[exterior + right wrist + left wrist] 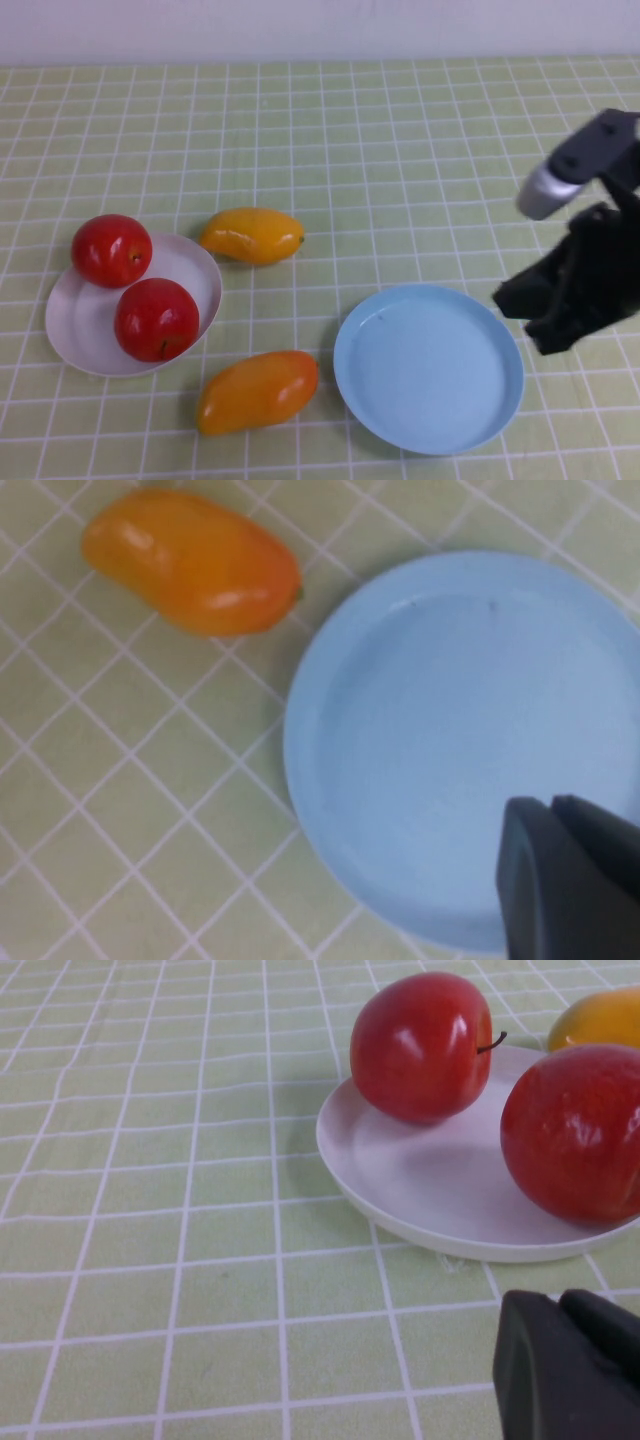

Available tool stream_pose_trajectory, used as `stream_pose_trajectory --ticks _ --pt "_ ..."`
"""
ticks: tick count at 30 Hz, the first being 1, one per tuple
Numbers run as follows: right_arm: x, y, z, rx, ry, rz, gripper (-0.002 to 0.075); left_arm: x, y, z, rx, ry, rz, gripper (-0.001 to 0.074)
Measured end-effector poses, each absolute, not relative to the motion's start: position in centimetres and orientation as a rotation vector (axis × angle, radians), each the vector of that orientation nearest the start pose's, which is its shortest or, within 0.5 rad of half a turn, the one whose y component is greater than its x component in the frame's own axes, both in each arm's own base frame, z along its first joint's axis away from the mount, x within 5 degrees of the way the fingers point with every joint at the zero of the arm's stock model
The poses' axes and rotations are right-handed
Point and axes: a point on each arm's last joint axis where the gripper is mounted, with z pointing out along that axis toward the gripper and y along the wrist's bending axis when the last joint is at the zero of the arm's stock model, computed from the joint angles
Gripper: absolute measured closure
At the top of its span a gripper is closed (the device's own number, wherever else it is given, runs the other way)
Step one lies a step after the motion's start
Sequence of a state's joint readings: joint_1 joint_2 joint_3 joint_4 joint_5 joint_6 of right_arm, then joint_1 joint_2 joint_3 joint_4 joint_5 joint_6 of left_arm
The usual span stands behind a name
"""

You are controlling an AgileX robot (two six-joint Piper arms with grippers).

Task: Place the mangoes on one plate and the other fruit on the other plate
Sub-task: Put another type of fruit in the right plate

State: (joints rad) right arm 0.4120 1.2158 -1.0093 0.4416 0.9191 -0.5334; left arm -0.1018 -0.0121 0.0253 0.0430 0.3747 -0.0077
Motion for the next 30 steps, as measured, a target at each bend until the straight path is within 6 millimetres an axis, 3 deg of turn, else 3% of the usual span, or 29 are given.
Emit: stream_pose_trajectory --ticks 6,9,14,19,21,24,30 --pt "22.7 19.3 31.5 -1.442 2.14 0.451 0.074 5.2 -0.4 17.2 0.115 1.868 -0.033 0.0731" --pt "23.1 22.2 30.8 -1.671 2.0 0.371 0.0704 5.2 -0.4 17.2 0.115 1.868 -0.033 0.0731" --pt "24.1 26.3 29.3 -1.883 1.863 0.266 0.0511 5.2 -0.4 17.2 0.115 1.868 -0.033 0.0731" --pt "24.6 29.4 28.4 -2.027 1.699 0.186 0.0203 5.2 -0.4 17.2 0.115 1.868 -0.033 0.0731" --pt "24.6 30.5 27.8 -2.083 1.63 0.172 0.012 5.2 -0.4 17.2 0.115 1.868 -0.033 0.0731" --pt "24.7 31.7 26.6 -2.146 1.574 0.162 0.0073 5.2 -0.4 17.2 0.115 1.868 -0.033 0.0731" --pt "25.2 33.9 24.4 -2.209 1.544 0.177 0.0055 5.2 -0.4 17.2 0.115 1.868 -0.033 0.0731"
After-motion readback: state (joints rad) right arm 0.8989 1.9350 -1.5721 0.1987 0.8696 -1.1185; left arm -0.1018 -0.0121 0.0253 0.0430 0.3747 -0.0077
